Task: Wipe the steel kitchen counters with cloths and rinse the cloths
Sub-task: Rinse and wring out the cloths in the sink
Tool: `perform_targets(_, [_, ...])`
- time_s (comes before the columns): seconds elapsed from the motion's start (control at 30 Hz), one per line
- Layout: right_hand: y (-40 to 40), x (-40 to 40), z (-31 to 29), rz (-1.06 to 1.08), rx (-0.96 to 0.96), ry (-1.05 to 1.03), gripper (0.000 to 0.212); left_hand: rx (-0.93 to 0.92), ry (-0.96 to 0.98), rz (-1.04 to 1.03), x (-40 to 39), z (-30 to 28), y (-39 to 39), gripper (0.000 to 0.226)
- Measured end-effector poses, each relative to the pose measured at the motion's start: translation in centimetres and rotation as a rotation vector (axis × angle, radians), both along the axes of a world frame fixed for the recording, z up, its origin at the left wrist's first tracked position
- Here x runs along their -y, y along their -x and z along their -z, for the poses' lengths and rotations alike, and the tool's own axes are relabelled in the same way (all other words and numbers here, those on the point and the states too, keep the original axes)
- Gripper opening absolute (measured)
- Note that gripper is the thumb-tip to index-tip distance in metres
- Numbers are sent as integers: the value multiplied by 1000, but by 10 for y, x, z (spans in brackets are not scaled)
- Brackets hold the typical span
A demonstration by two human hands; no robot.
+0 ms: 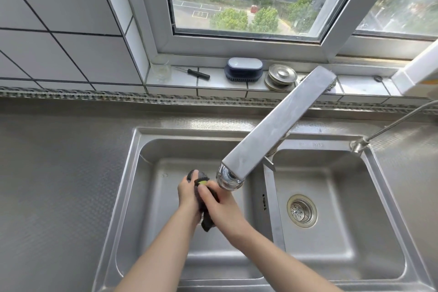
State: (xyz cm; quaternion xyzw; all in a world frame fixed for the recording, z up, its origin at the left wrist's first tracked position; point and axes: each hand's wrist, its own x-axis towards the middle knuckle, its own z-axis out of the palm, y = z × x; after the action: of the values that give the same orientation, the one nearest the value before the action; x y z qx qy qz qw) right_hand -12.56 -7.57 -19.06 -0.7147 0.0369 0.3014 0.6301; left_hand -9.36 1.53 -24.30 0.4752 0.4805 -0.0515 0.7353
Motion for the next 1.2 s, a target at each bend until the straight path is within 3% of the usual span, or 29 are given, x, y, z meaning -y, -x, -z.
perform_targets(0.1, [-10,-4,16,210,139,237,22,-37,95,25,17,-4,-4,29])
perform_targets(0.2, [-25,7,29,225,120,430,19,-92,141,84,28,-13,-7,31])
perform_targets(0.33, [-37,22,36,217,58,510,14,-62,192,201,26,-16,-5,16])
perform_targets(0.5, [-52,43,51,372,-108,549,39,16,175,148,2,-9,-5,18])
perform_targets(0.57, [-52,47,55,399,-193,458,45,18,185,135,-6,-4,-4,25])
perform_targets(0.63, [-50,50,57,455,-352,237,37,18,157,163,-12,2,-1,29])
perform_targets(0.7, [-50,53,55,507,-498,63,27,32,82,224,-17,5,3,24])
perform_targets(0.8, [-50,56,47,494,-590,-70,31,51,44,276,-26,11,8,23])
perform_targets(0.9, [-41,52,42,399,-657,-66,34,72,41,246,-22,13,7,12])
perform_targets(1.0, [-34,36,35,253,-712,-95,38,77,23,227,-7,12,2,19])
perform_targets(1.1, [-30,13,23,429,-753,-286,23,55,-143,198,2,10,-1,11])
perform_targets(1.2, [-24,4,22,397,-609,-273,23,33,-219,130,4,10,-5,17])
